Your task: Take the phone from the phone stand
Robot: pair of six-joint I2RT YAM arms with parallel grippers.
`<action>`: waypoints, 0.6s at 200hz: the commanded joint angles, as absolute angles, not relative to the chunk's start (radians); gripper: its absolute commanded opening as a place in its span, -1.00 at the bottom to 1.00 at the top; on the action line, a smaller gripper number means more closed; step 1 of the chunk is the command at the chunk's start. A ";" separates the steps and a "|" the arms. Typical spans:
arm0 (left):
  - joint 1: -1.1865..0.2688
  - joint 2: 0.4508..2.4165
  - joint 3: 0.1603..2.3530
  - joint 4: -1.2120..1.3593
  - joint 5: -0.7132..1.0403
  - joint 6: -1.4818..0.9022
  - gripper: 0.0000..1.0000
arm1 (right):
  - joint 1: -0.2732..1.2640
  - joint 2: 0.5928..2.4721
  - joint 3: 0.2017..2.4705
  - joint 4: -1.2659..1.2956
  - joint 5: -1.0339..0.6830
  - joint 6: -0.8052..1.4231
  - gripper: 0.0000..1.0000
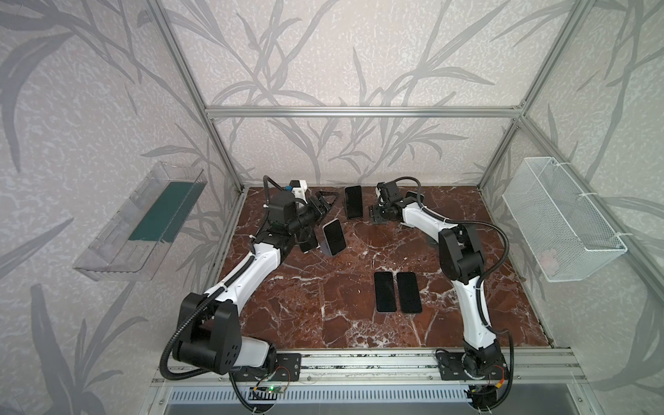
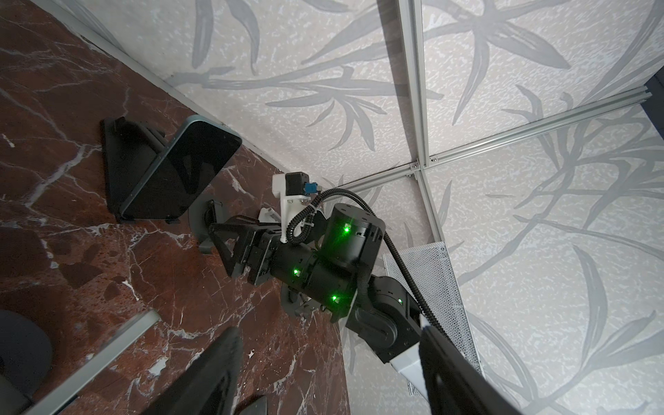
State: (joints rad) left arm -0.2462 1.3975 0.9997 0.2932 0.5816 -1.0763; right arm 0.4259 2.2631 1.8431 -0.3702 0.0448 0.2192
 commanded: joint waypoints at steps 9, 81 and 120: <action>-0.241 1.375 1.023 0.330 0.600 -1.086 0.56 | 0.443 2.053 1.802 -0.403 0.097 0.222 0.59; -0.258 1.385 1.032 0.344 0.633 -1.092 0.57 | 0.434 1.634 1.256 0.008 0.242 0.368 0.99; -0.274 1.394 1.044 0.308 0.624 -1.050 0.57 | 0.392 1.678 1.406 -0.312 0.423 0.472 0.68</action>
State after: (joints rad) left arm -0.2630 1.3972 1.0000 0.3103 0.6113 -1.0744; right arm 0.4076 1.6337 1.2610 -0.1482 0.2672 0.3958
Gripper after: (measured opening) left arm 0.786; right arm 0.839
